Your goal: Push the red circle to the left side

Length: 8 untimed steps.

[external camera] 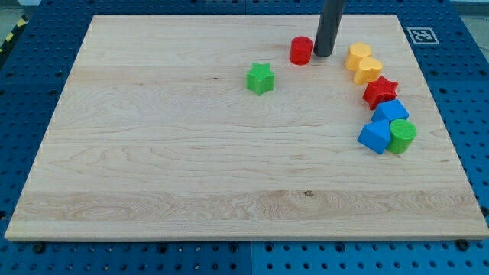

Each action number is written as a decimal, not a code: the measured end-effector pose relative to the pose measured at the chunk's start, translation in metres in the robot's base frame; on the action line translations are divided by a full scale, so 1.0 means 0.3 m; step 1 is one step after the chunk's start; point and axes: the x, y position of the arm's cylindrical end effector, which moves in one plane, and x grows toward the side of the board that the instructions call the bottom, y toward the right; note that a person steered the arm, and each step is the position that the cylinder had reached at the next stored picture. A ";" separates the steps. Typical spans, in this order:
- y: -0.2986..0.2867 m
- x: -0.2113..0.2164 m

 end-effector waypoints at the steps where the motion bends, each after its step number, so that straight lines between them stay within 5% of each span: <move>1: -0.053 0.000; 8: -0.622 -0.008</move>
